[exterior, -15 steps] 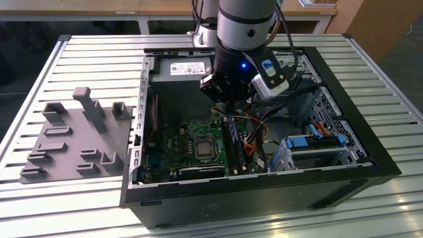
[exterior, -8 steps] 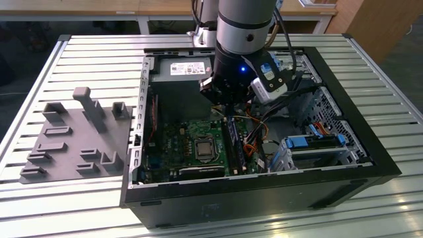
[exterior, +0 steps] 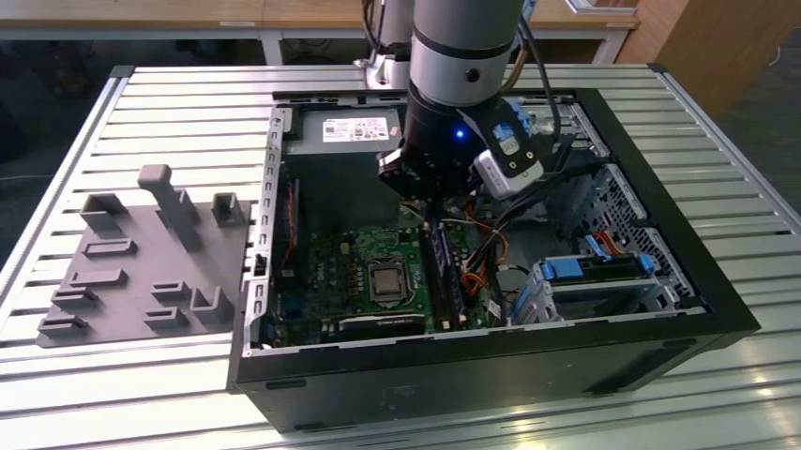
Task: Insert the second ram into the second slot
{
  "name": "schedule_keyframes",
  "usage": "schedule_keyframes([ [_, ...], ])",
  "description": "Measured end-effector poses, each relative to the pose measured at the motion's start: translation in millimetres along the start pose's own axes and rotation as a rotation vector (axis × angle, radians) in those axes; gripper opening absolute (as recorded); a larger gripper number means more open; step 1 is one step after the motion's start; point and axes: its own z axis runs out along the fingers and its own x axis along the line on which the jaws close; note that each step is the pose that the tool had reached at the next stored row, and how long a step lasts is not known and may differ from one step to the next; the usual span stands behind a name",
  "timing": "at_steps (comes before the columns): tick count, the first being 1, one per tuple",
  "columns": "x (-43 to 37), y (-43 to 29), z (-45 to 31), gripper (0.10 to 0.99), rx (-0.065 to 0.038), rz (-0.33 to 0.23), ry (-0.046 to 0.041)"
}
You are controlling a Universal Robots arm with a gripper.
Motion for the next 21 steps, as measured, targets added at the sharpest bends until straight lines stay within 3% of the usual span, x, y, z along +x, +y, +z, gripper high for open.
schedule_keyframes([
  [21, 0.1, -1.2, 7.4, 0.133, 0.000, 0.000, 0.0000],
])
